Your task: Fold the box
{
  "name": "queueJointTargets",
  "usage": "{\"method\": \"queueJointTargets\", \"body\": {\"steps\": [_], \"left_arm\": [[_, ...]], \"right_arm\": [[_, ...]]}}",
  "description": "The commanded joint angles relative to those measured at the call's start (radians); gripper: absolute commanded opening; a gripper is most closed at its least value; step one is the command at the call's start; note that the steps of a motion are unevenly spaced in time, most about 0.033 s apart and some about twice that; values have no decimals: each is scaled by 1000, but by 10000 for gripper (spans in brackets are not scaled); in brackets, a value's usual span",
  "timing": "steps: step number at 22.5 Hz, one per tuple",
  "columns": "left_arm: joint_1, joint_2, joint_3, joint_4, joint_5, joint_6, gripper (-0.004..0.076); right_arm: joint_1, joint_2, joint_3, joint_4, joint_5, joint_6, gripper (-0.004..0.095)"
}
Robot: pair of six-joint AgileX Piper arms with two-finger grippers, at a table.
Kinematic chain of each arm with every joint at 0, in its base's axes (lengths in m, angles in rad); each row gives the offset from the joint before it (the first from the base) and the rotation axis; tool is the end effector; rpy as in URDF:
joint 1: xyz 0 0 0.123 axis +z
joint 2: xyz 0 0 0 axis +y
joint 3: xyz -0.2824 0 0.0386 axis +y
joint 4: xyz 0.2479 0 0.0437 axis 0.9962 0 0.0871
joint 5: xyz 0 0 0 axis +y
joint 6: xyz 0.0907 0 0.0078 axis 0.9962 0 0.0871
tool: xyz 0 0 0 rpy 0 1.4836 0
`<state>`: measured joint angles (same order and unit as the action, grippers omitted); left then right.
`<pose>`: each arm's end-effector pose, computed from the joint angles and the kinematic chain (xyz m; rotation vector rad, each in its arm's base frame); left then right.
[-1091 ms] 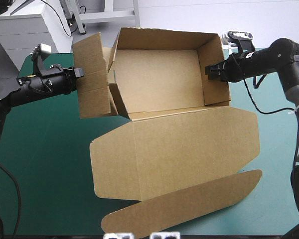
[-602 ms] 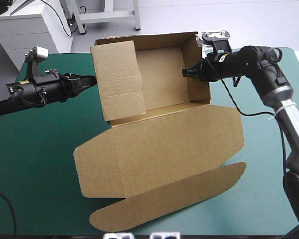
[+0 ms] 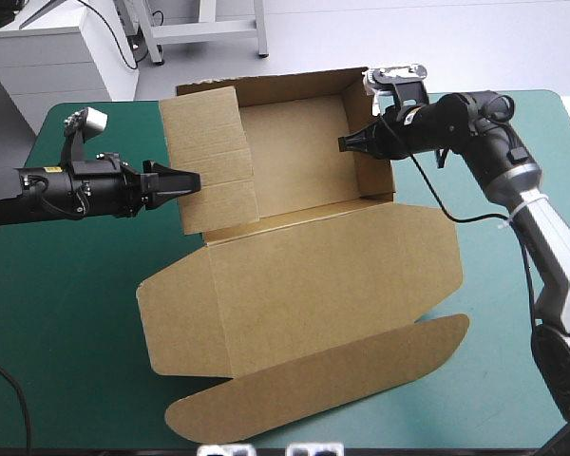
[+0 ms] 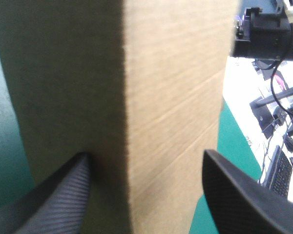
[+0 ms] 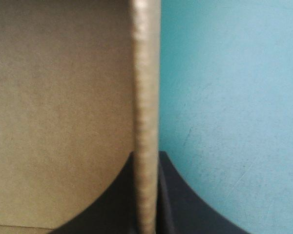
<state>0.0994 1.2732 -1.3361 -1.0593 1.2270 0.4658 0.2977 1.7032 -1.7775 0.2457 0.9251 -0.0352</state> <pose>0.2415 -0.0511 0.4266 0.2714 2.1618 -1.1023 0.3627 0.1298 0.3989 -0.3135 2.3209 0.4333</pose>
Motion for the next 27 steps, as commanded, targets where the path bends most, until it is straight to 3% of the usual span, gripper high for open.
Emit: {"method": "queueJointTargets", "body": {"steps": [1,7,14,20,23,24,27], "left_arm": [[-5,-27,-27,-32,-10,-22,567],[-5,-27,-27,109,-88,-159,488],[-15,-27,-27,232,-168,-231,482],[-170,28,-27,552,-320,-338,470],[-209,85,-27,663,-281,-380,413],[-214,97,-27,668,-294,-449,365],[-214,106,-27,687,-335,-466,242]], "right_arm": [[35,-34,-30,28,-66,15,-13],[93,-25,-30,23,-108,35,-11],[149,-25,-30,-16,-138,97,-10],[194,-25,-30,-7,-140,119,-6],[197,-25,-30,3,-131,127,-6],[197,-25,-30,-2,-116,123,-6],[197,-25,-30,-36,-94,123,-6]]}}
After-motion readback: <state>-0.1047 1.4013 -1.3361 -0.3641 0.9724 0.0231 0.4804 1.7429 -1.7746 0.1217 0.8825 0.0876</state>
